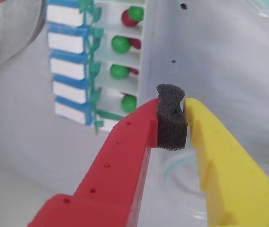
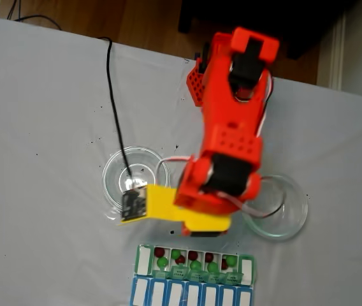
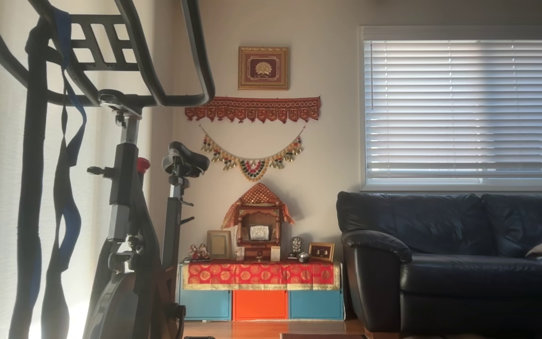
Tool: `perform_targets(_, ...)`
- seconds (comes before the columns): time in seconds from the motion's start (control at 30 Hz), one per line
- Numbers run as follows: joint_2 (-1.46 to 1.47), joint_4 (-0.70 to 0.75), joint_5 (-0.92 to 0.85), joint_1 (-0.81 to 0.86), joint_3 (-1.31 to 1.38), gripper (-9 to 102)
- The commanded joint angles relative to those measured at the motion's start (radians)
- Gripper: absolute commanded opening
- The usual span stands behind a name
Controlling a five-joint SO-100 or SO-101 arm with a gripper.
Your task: Sort medicines into box.
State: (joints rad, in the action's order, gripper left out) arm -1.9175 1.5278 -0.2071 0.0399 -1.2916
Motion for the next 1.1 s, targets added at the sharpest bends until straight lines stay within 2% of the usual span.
perform_targets(0.0,-0.186,-0.121,0.037,-0.069,-0.063,2)
perform_targets(0.2,-0.198,-0.397,0.12,-0.19,-0.239,4)
perform_targets(0.37,-0.141,-0.635,0.195,-0.219,-0.307,1)
perform_targets(0.47,-0.095,-0.727,0.215,-0.235,-0.322,1)
perform_targets(0.77,0.074,-0.825,0.219,-0.267,-0.288,1)
perform_targets(1.07,0.115,-0.813,0.225,-0.276,-0.281,1)
